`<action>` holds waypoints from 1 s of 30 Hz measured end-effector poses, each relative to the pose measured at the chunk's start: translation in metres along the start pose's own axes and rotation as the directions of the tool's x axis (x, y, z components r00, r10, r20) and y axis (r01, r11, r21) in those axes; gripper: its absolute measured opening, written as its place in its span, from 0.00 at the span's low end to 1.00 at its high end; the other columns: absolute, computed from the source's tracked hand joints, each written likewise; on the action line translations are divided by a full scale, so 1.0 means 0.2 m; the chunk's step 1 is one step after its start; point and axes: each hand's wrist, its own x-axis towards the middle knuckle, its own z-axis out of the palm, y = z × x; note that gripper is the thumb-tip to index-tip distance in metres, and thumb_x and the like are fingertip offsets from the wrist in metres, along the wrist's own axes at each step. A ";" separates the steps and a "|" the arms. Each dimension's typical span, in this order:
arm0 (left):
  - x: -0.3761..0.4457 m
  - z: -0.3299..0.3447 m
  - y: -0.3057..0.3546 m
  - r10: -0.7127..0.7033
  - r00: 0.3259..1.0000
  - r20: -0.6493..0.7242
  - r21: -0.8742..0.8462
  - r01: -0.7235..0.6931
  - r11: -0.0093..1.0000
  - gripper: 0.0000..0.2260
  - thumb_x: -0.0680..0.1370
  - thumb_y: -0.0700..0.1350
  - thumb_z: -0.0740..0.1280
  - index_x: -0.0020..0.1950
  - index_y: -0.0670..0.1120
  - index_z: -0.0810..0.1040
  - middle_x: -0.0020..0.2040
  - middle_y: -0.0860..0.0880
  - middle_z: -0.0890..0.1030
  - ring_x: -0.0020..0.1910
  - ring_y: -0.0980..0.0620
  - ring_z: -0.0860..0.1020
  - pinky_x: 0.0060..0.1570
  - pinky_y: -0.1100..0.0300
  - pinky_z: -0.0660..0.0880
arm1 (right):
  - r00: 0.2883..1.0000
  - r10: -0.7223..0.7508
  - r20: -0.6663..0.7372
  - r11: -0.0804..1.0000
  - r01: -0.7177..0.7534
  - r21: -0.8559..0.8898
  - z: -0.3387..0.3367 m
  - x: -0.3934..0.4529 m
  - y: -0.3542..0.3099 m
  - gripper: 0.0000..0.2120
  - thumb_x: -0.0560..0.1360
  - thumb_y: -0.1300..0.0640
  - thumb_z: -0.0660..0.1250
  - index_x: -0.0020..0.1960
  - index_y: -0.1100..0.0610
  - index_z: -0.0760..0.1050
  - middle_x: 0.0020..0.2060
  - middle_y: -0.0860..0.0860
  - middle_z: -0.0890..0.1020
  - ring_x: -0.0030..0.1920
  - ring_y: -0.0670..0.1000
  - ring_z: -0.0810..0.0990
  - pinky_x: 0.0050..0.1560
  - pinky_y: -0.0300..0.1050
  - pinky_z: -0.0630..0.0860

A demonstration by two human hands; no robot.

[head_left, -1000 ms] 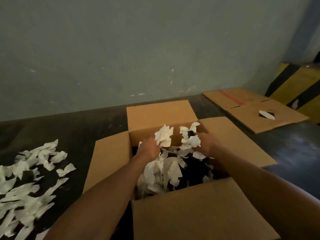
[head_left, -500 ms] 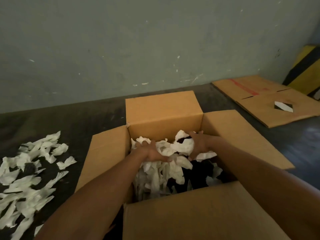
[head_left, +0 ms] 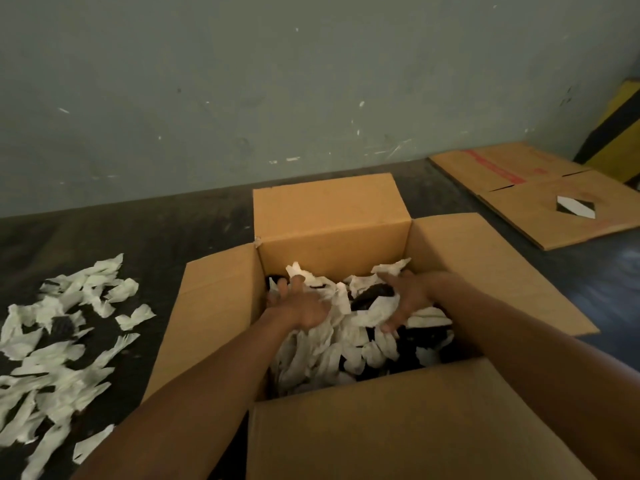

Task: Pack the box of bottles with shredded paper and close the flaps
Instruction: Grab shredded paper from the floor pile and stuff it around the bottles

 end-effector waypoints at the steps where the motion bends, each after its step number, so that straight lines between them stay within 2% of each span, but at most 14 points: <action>1: 0.01 -0.02 0.00 0.027 0.999 -0.018 -0.068 -0.028 0.997 0.29 0.78 0.65 0.45 0.75 0.56 0.62 0.78 0.47 0.52 0.75 0.37 0.51 0.69 0.37 0.53 | 0.997 -0.053 -0.055 0.992 0.059 0.109 -0.03 -0.01 0.00 0.67 0.52 0.26 0.74 0.78 0.43 0.38 0.79 0.50 0.46 0.78 0.56 0.49 0.75 0.56 0.57; 3: 0.01 -0.04 0.01 0.068 0.996 -0.056 -0.306 -0.082 0.948 0.28 0.80 0.62 0.46 0.77 0.52 0.59 0.78 0.43 0.60 0.74 0.39 0.59 0.69 0.45 0.59 | 0.968 -0.133 -0.215 0.906 0.206 0.371 -0.06 -0.02 -0.02 0.60 0.58 0.30 0.75 0.78 0.42 0.44 0.78 0.50 0.51 0.77 0.55 0.53 0.74 0.54 0.59; 5: -0.01 -0.03 0.02 0.101 0.990 -0.096 -0.453 -0.134 0.881 0.22 0.83 0.53 0.51 0.77 0.48 0.57 0.74 0.42 0.66 0.69 0.42 0.67 0.65 0.51 0.66 | 0.923 -0.142 -0.358 0.799 0.320 0.508 -0.04 0.00 -0.04 0.47 0.66 0.38 0.74 0.77 0.44 0.52 0.77 0.53 0.57 0.74 0.55 0.60 0.69 0.50 0.64; 7: -0.02 0.00 0.01 0.120 0.987 -0.110 -0.479 -0.159 0.863 0.20 0.83 0.47 0.54 0.75 0.47 0.56 0.65 0.41 0.72 0.61 0.42 0.73 0.60 0.49 0.71 | 0.889 -0.084 -0.450 0.785 0.337 0.520 0.00 0.04 -0.07 0.36 0.72 0.45 0.71 0.74 0.49 0.58 0.74 0.54 0.63 0.69 0.55 0.67 0.64 0.46 0.68; 9: -0.02 0.02 -0.02 0.141 0.977 -0.162 -0.450 -0.200 0.870 0.22 0.82 0.46 0.58 0.73 0.47 0.54 0.62 0.42 0.72 0.62 0.42 0.73 0.62 0.45 0.72 | 0.869 -0.008 -0.495 0.888 0.234 0.396 0.03 0.09 -0.07 0.30 0.74 0.48 0.70 0.70 0.52 0.60 0.70 0.56 0.66 0.65 0.57 0.70 0.64 0.51 0.70; 11: 0.00 0.04 -0.05 0.142 0.979 -0.148 -0.369 -0.188 0.910 0.26 0.80 0.52 0.61 0.74 0.50 0.53 0.71 0.42 0.67 0.71 0.41 0.65 0.68 0.44 0.66 | 0.902 0.037 -0.429 0.974 0.064 0.219 0.06 0.13 -0.06 0.30 0.73 0.45 0.70 0.68 0.54 0.61 0.68 0.57 0.66 0.64 0.61 0.70 0.63 0.55 0.71; 13: 0.00 0.07 -0.05 0.148 0.989 -0.019 -0.214 -0.149 0.966 0.31 0.79 0.61 0.59 0.78 0.55 0.51 0.80 0.46 0.51 0.79 0.39 0.46 0.74 0.39 0.53 | 0.944 0.015 -0.330 0.979 0.054 0.197 0.08 0.16 -0.08 0.31 0.74 0.45 0.68 0.70 0.57 0.62 0.68 0.58 0.69 0.64 0.60 0.71 0.61 0.52 0.72; 14: 0.01 0.09 -0.04 0.142 0.988 0.057 -0.150 -0.132 0.980 0.33 0.79 0.65 0.56 0.79 0.57 0.48 0.81 0.49 0.44 0.78 0.39 0.38 0.75 0.37 0.46 | 0.950 -0.024 -0.313 0.962 0.107 0.253 0.10 0.18 -0.10 0.31 0.76 0.46 0.67 0.71 0.59 0.61 0.69 0.58 0.69 0.64 0.58 0.71 0.61 0.49 0.71; 16: 0.05 0.12 -0.04 0.130 0.983 0.132 -0.059 -0.123 0.991 0.33 0.78 0.67 0.50 0.80 0.57 0.44 0.80 0.51 0.36 0.76 0.39 0.31 0.73 0.34 0.39 | 0.952 -0.077 -0.296 0.878 0.206 0.433 0.12 0.19 -0.16 0.31 0.78 0.48 0.64 0.75 0.58 0.58 0.72 0.56 0.67 0.69 0.56 0.69 0.66 0.48 0.68; 19: 0.08 0.09 -0.06 0.124 0.991 0.043 -0.061 -0.121 0.991 0.32 0.77 0.65 0.43 0.80 0.56 0.44 0.80 0.47 0.39 0.76 0.36 0.33 0.72 0.33 0.37 | 0.944 -0.125 -0.304 0.743 0.292 0.602 0.09 0.18 -0.20 0.31 0.79 0.43 0.58 0.78 0.49 0.52 0.76 0.52 0.61 0.73 0.54 0.62 0.72 0.51 0.63; 21: 0.05 0.04 -0.07 0.088 0.991 -0.103 -0.182 -0.105 0.978 0.29 0.80 0.62 0.44 0.80 0.56 0.44 0.81 0.48 0.43 0.77 0.35 0.37 0.74 0.35 0.39 | 0.914 -0.127 -0.386 0.822 0.315 0.475 0.06 0.16 -0.19 0.37 0.74 0.29 0.54 0.77 0.40 0.48 0.78 0.48 0.54 0.77 0.56 0.55 0.74 0.56 0.58; 23: 0.02 0.01 -0.07 0.078 0.987 -0.139 -0.227 -0.108 0.968 0.31 0.79 0.67 0.46 0.79 0.60 0.40 0.81 0.50 0.39 0.77 0.35 0.36 0.74 0.36 0.43 | 0.907 -0.147 -0.395 0.944 0.249 0.218 0.05 0.14 -0.16 0.41 0.66 0.20 0.48 0.74 0.32 0.42 0.79 0.47 0.45 0.78 0.60 0.45 0.74 0.63 0.51; 26: -0.02 0.08 -0.03 0.118 0.992 0.032 -0.069 -0.116 0.991 0.36 0.74 0.74 0.47 0.76 0.66 0.33 0.78 0.52 0.31 0.75 0.33 0.30 0.72 0.32 0.42 | 0.950 -0.191 -0.248 0.980 0.170 -0.103 0.14 0.16 -0.10 0.37 0.71 0.25 0.48 0.74 0.32 0.36 0.77 0.49 0.34 0.76 0.63 0.34 0.73 0.68 0.45; 30: 0.06 0.27 -0.03 0.072 0.983 0.167 0.040 -0.080 0.996 0.38 0.74 0.74 0.49 0.74 0.65 0.29 0.77 0.52 0.27 0.72 0.30 0.28 0.69 0.27 0.40 | 0.995 -0.077 -0.068 0.988 0.067 -0.142 0.29 0.24 -0.01 0.35 0.77 0.33 0.51 0.74 0.34 0.32 0.76 0.53 0.31 0.76 0.64 0.37 0.74 0.67 0.45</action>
